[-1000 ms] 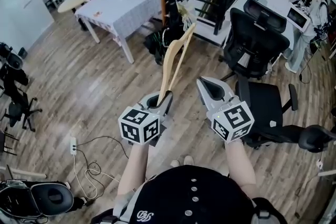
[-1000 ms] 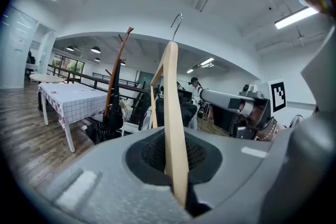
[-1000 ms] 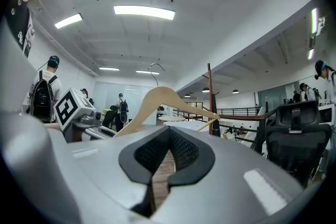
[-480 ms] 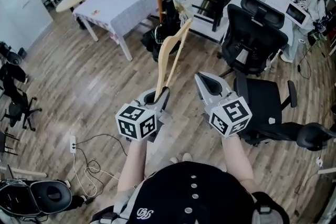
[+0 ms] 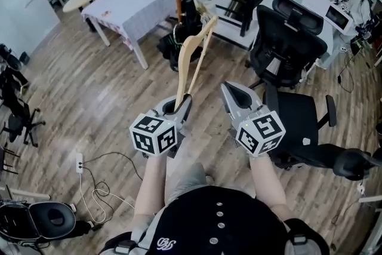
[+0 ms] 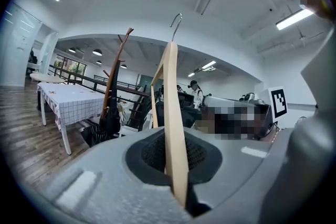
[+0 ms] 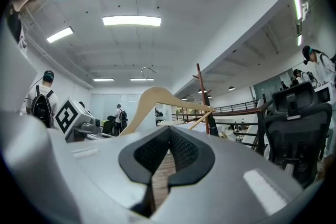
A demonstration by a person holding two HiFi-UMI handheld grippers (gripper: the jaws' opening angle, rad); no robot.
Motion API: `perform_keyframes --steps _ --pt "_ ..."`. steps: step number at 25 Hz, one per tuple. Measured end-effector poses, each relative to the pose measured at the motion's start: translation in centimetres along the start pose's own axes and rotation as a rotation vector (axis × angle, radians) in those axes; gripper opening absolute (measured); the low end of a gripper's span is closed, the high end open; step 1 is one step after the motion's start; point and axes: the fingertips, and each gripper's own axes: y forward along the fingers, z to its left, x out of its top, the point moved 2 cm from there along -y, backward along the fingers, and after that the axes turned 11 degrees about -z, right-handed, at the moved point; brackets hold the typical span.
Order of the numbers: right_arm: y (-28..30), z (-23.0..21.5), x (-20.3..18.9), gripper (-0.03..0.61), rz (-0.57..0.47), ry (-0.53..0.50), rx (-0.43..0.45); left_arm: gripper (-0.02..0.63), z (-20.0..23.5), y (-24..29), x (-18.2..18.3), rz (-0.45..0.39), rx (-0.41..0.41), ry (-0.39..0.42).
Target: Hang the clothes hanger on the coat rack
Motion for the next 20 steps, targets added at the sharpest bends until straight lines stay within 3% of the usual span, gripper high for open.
perform_keyframes --steps 10,20 --pt "3.1 -4.7 -1.2 -0.006 -0.001 0.004 -0.027 0.002 3.5 4.2 0.0 -0.007 0.016 -0.001" --pt "12.8 -8.6 -3.9 -0.006 0.023 -0.014 -0.001 0.002 10.5 11.0 1.7 -0.003 -0.031 -0.006"
